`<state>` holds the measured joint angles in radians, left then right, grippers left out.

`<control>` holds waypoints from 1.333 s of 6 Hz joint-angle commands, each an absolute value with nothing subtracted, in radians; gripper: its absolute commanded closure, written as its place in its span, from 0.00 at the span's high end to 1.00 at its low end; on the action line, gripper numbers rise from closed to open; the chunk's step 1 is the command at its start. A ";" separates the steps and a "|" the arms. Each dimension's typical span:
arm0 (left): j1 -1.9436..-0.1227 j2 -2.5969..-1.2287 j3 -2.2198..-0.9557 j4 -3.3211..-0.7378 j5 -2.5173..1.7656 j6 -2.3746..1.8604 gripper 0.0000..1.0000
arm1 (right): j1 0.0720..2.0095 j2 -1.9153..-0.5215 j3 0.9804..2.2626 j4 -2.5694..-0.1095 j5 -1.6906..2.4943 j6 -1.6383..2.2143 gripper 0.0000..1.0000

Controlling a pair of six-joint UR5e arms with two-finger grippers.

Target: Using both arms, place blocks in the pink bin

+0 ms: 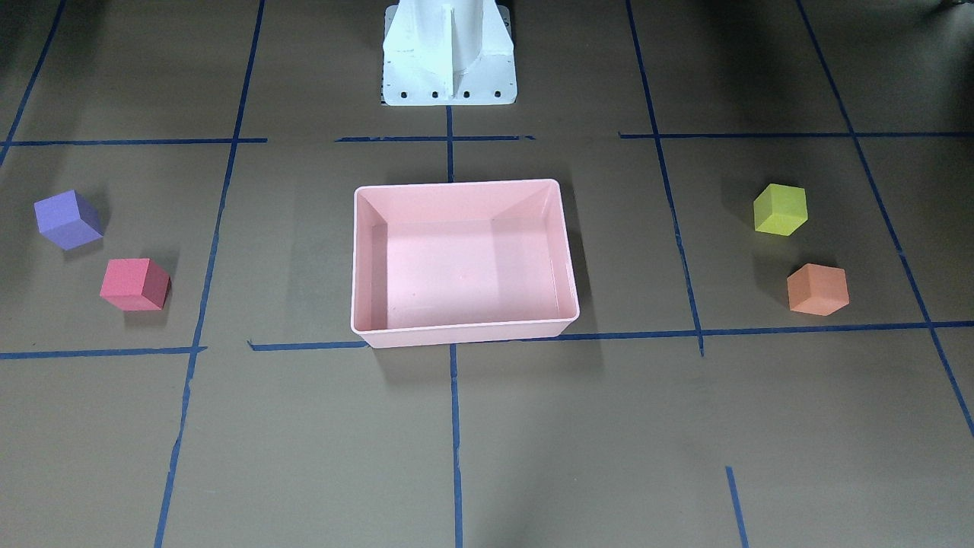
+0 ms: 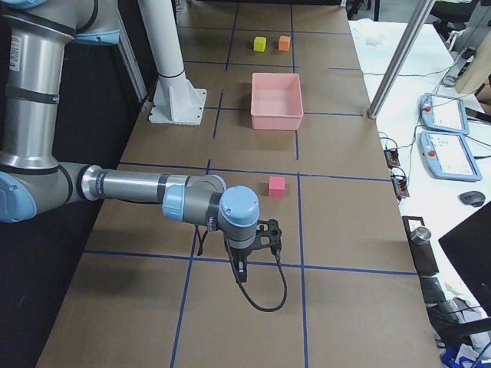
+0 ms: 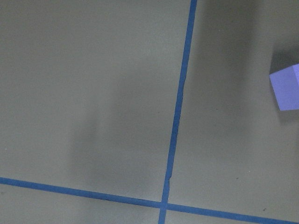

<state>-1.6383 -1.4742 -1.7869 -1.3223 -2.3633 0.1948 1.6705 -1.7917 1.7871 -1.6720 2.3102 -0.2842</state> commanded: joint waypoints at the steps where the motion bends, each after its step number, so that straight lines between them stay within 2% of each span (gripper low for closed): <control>1: -1.631 -1.474 -1.781 -1.315 -2.362 0.195 1.00 | 1.671 -1.793 1.789 -1.672 2.310 -0.285 1.00; 3: -1.626 -1.483 -1.793 -1.331 -2.370 0.189 1.00 | 1.671 -1.783 1.804 -1.669 2.313 -0.273 1.00; 4: -1.626 -1.532 -1.786 -1.430 -2.365 0.189 1.00 | 1.671 -1.726 1.787 -1.646 2.313 -0.267 1.00; 6: -1.623 -1.569 -1.747 -1.567 -2.378 0.195 1.00 | 1.660 -1.704 1.783 -1.644 2.363 -0.267 1.00; 8: -1.432 -1.568 -1.756 -1.669 -2.385 -0.026 1.00 | 1.582 -1.648 1.787 -1.641 2.402 -0.207 1.00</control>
